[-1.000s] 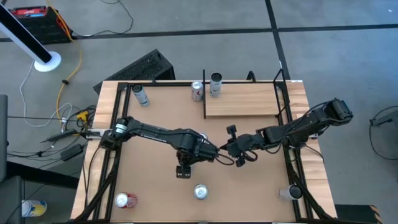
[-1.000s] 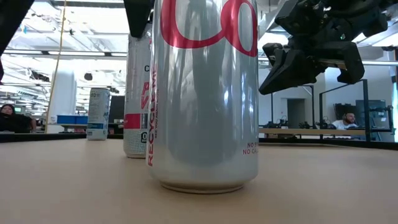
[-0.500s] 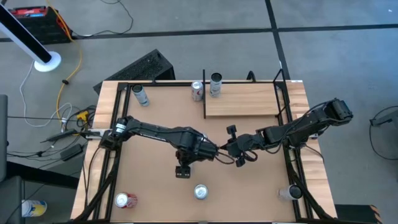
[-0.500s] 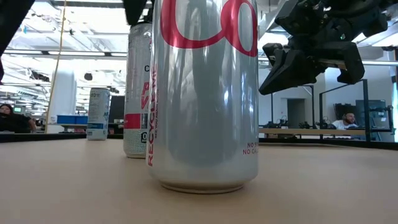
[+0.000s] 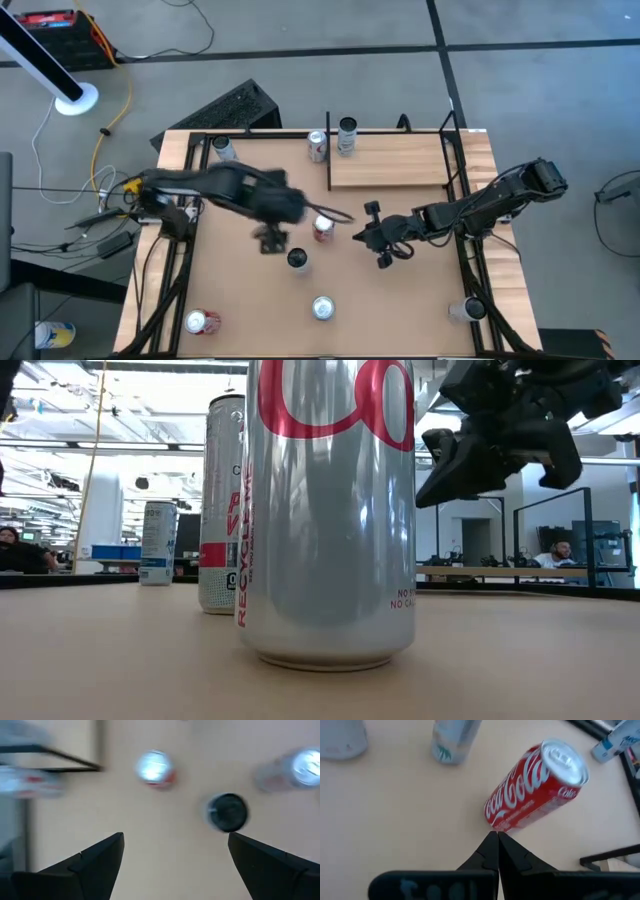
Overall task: Place canned beverage on shelf
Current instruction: Put the top silver and pink soda can on the shelf
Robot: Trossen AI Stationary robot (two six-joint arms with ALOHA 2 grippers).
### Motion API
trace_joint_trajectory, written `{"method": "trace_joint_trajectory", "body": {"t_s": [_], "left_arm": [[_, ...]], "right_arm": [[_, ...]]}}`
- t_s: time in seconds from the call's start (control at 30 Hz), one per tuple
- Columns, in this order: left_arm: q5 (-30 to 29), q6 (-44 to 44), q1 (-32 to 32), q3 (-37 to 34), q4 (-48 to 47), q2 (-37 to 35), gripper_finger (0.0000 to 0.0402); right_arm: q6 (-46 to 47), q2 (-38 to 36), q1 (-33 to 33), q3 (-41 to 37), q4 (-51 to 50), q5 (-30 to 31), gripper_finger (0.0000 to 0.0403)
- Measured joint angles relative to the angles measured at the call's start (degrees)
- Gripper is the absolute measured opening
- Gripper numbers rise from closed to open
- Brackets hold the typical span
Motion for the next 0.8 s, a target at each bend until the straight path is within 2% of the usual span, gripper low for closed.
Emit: {"method": "trace_joint_trajectory", "body": {"t_s": [0.1, 0.2, 0.3, 0.37, 0.47, 0.57, 0.67, 0.8], "left_arm": [[-8.9, -2.9, -2.4, -4.8, 0.7, -8.0, 0.0341], [-17.4, -5.2, -5.8, -13.6, 5.7, -16.7, 0.0341], [-24.5, -5.3, -9.3, -26.7, 16.1, -26.0, 0.0341], [-28.0, -3.5, -11.2, -37.7, 26.6, -32.4, 0.0341], [-29.7, 1.4, -12.8, -55.7, 45.8, -40.8, 0.0341], [-29.7, 4.7, -13.1, -72.2, 63.7, -47.0, 0.0341], [-29.5, 4.8, -13.1, -84.5, 75.6, -51.5, 0.0341], [-29.5, 3.5, -13.1, -95.5, 87.5, -56.0, 0.0341]], "right_arm": [[0.0, 0.0, 0.3, 0.0, 4.2, -0.7, 0.0023], [-0.9, 0.0, 1.0, 0.0, 9.9, -0.9, 0.0023], [-4.2, 0.0, 1.8, 0.0, 16.1, -0.9, 0.0023], [-4.9, 0.0, 2.5, 0.0, 20.8, -0.9, 0.0027], [-3.3, 0.0, 3.4, 0.0, 29.0, -2.7, 0.0039], [0.0, 0.0, 3.4, 0.0, 34.8, -8.1, 0.0058], [1.8, 0.0, 3.3, 0.1, 37.5, -11.0, 0.0084], [2.4, 0.4, 3.9, 0.6, 39.2, -11.0, 0.0137]]}}
